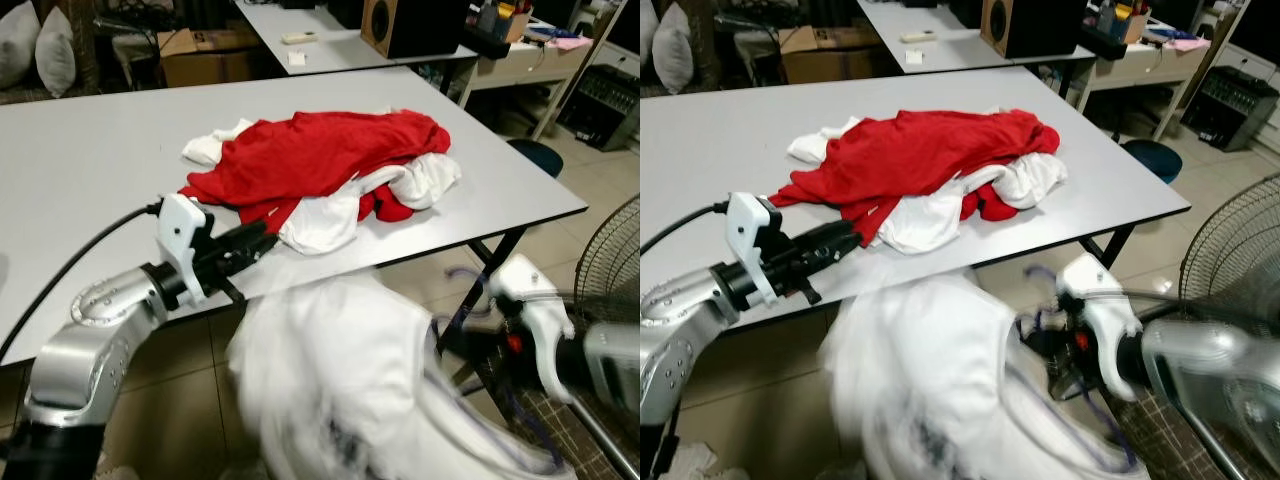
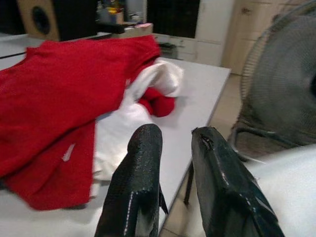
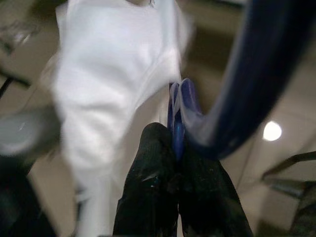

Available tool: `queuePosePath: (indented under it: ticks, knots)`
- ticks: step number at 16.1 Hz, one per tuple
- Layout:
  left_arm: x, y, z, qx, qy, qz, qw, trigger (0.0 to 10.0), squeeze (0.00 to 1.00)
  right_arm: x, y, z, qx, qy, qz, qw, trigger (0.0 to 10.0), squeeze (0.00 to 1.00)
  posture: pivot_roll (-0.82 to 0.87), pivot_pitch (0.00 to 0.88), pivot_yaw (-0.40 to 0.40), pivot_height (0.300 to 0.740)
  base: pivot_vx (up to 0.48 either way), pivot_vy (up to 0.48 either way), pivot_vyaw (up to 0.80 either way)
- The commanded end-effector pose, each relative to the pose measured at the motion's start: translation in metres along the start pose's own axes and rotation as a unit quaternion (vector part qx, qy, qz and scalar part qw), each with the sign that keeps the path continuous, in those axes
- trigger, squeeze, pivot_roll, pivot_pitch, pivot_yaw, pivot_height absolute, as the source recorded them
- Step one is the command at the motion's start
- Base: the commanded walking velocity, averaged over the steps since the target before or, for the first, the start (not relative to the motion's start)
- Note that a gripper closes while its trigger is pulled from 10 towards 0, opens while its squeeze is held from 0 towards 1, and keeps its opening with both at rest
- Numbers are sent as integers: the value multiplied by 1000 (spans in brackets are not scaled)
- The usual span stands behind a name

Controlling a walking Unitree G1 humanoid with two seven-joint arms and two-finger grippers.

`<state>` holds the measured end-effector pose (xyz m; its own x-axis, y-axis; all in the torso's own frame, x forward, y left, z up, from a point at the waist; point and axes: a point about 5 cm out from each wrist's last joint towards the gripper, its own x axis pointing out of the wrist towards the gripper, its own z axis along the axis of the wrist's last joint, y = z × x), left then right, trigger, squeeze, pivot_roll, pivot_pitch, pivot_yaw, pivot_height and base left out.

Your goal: Hang hanger

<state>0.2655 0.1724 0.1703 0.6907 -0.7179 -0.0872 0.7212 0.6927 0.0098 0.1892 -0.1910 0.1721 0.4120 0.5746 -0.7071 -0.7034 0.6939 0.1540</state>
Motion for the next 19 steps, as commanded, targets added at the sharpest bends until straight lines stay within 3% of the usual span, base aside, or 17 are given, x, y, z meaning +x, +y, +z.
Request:
queuePosePath:
  ticks: [1,2,4,6,9,10,13,16,19]
  knots:
    - [2,-5,1,0,2,-13,1000,10000,0,-3,0,2,-21,-2,-5,1000,10000,0,-18,0,-29,740,0,0,0]
    - [2,-8,-5,-1,16,-9,1000,10000,0,-1,-1,-1,-38,-8,-4,999,10000,0,-19,0,-29,740,0,0,0]
    - [4,-5,-10,18,25,18,999,10000,0,9,-2,6,-98,-90,-1,991,10000,0,-26,0,-29,740,0,0,0]
    - [6,2,2,24,-2,20,999,10000,0,19,-10,17,-119,-171,-16,978,10000,0,-26,0,-30,740,0,0,0]
    - [5,11,8,33,-6,18,999,10000,0,24,-22,24,-140,-215,-10,966,10000,0,-27,0,-27,740,0,0,0]
    - [3,18,9,35,0,24,999,10000,0,27,-28,24,-169,-213,9,962,10000,0,-26,0,-28,740,0,0,0]
    - [-2,24,-4,18,26,61,998,10000,0,34,-28,14,-180,-164,70,967,10000,0,-19,0,-37,740,0,0,0]
    - [1,-4,-34,-12,46,81,996,10000,0,50,-22,-5,-156,-144,59,975,10000,0,2,0,-56,740,0,0,0]
    - [1,-12,-42,-11,58,89,994,10000,0,57,-19,-12,-156,-147,51,976,10000,0,14,0,-67,740,-105,0,0]
